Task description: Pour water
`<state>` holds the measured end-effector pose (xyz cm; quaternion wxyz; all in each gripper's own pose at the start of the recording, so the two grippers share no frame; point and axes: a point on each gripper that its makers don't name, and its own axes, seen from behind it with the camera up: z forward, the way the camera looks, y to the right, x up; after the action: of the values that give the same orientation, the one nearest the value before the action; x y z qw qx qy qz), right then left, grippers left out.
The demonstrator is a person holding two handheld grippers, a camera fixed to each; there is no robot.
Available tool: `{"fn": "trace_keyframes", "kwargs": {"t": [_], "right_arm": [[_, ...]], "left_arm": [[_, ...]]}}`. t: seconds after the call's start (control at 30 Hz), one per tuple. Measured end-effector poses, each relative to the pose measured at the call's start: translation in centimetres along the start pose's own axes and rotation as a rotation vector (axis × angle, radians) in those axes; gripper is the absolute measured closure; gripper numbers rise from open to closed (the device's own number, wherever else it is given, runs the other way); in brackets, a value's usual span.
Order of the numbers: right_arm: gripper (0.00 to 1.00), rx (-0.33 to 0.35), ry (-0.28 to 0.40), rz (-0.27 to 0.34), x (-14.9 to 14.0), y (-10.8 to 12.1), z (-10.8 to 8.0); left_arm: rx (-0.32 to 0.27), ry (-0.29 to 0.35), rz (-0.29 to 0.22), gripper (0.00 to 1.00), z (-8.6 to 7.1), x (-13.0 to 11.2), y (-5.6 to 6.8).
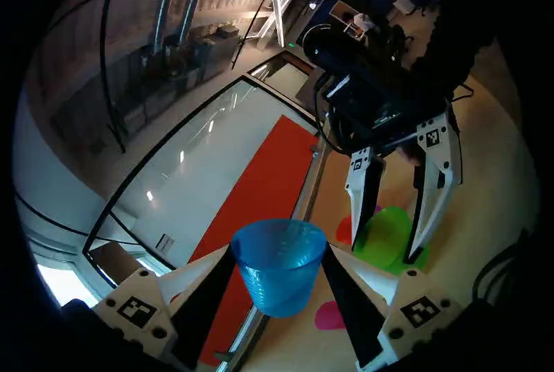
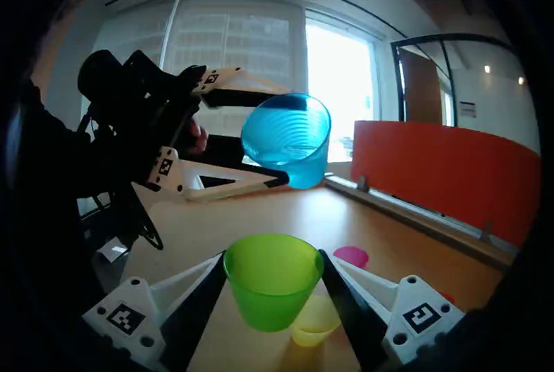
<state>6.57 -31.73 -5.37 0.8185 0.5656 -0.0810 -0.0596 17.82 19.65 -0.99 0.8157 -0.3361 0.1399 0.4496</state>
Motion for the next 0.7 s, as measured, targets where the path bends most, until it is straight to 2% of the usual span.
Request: {"fn": "trace_keyframes", "kwargs": {"t": [0.7], "right_arm": [[0.05,0.002,0.004,-0.002,0.00,-0.05,0.04]], "left_arm": [[-0.005,-0.005,0.045,0.14,0.28,0.18,0.24]]}}
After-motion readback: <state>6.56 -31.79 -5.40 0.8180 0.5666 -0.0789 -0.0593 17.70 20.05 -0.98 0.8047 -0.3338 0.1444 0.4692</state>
